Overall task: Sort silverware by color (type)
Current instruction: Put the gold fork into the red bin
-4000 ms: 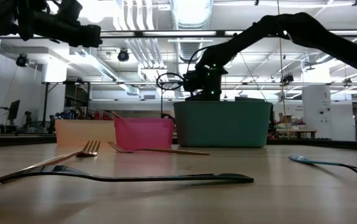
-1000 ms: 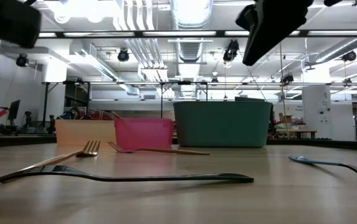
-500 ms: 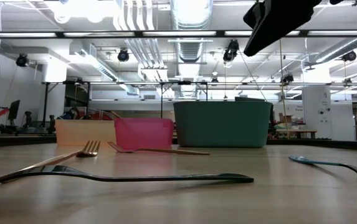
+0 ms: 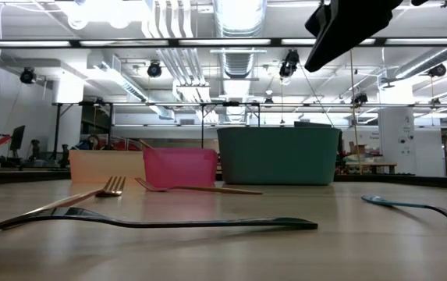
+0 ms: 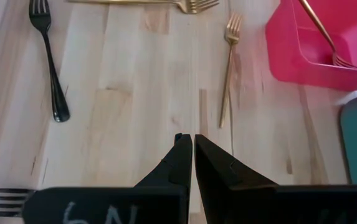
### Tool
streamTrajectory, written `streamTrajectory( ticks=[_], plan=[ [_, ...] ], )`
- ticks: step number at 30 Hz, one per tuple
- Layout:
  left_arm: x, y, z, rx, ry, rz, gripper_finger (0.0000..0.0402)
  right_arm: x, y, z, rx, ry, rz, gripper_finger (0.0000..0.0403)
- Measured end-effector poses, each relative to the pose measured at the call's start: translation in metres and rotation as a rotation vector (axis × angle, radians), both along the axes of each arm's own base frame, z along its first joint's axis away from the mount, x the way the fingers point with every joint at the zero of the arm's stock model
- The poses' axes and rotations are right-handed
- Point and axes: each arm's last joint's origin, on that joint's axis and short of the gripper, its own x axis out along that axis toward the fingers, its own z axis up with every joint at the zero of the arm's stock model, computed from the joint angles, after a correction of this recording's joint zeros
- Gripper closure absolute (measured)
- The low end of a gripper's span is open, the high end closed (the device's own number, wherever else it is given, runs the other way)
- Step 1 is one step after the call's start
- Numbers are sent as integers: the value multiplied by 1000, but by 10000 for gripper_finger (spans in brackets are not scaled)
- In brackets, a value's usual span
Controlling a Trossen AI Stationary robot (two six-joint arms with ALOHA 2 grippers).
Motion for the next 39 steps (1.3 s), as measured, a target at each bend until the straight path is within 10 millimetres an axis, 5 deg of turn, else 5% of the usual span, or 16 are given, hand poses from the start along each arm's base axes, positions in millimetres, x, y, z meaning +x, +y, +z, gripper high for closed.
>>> streamTrajectory(
  ticks=[6,22,39],
  plan=[
    [2,-5,2,13,25,-2,378,1,0,2,5,-10,1,394],
    [7,-15,-28,101,81,29,299,2,1,2,9,-20,1,394],
    [7,-15,-33,144,49,58,285,2,1,1,8,-20,1,394]
  ],
)
